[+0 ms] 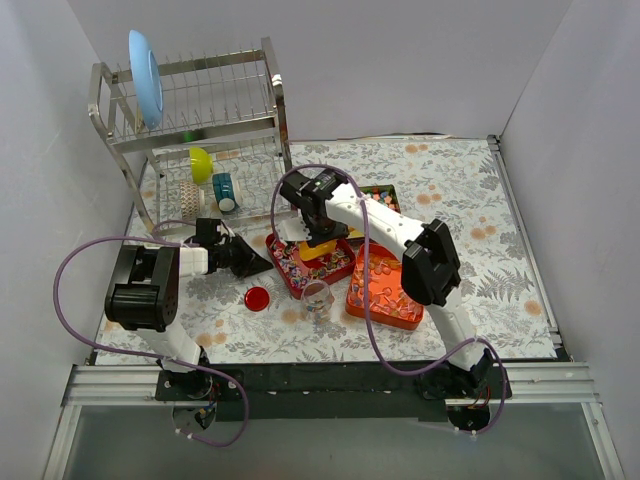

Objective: Pack the candies
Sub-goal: Scoop the fake candies from the storage box.

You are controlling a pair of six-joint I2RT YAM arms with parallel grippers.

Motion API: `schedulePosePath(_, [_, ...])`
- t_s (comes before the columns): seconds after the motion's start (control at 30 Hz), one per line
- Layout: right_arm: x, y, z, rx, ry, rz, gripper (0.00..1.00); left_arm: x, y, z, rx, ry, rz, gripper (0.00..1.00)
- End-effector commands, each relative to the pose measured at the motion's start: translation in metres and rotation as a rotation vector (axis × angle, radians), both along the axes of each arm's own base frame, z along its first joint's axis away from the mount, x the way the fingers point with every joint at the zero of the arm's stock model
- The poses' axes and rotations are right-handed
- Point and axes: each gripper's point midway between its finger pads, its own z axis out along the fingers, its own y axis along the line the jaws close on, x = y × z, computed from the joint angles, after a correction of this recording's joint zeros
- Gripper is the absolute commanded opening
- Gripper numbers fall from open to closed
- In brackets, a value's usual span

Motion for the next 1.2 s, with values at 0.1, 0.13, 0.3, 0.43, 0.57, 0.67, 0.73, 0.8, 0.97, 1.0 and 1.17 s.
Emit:
schedulePosePath(0.1, [0.006,-0.031,0.01,-0.018,-0.032,-0.178,0.01,0.008,0.006,0.002,0.031,-0.016,0.017,0.0])
schedulePosePath(0.13, [0.006,-0.031,0.009,-0.022,-0.036,-0.188,0.01,0.008,0.006,0.002,0.028,-0.012,0.02,0.0])
schedulePosePath(0.3, [0.016,-0.024,0.002,-0.048,-0.074,-0.209,0.01,0.012,0.005,0.001,0.023,0.002,0.04,0.0])
schedulePosePath(0.43, [0.02,-0.013,-0.004,-0.066,-0.105,-0.201,0.01,0.015,-0.002,0.001,0.02,0.003,0.031,0.0])
schedulePosePath(0.57, [0.019,0.003,-0.006,-0.06,-0.128,-0.186,0.01,0.016,-0.01,0.001,0.012,0.006,0.018,0.0])
schedulePosePath(0.67, [0.015,0.012,-0.008,-0.056,-0.135,-0.169,0.01,0.017,-0.012,0.0,0.008,0.009,0.016,0.0])
schedulePosePath(0.73, [0.012,0.017,-0.011,-0.05,-0.126,-0.16,0.01,0.016,-0.012,-0.003,0.006,0.02,0.016,0.0])
schedulePosePath(0.8, [0.011,0.021,-0.014,-0.041,-0.128,-0.157,0.01,0.016,-0.014,-0.003,0.003,0.019,0.012,0.0])
schedulePosePath(0.97, [0.014,0.038,-0.02,-0.011,-0.16,-0.141,0.01,0.016,-0.023,-0.004,-0.003,0.015,-0.014,0.0])
schedulePosePath(1.0, [0.014,0.041,-0.022,-0.002,-0.158,-0.14,0.01,0.015,-0.024,-0.005,-0.005,0.02,-0.014,0.0])
schedulePosePath(1.17, [0.016,0.058,-0.035,0.027,-0.149,-0.148,0.01,0.015,-0.025,-0.005,-0.01,0.021,-0.02,0.0])
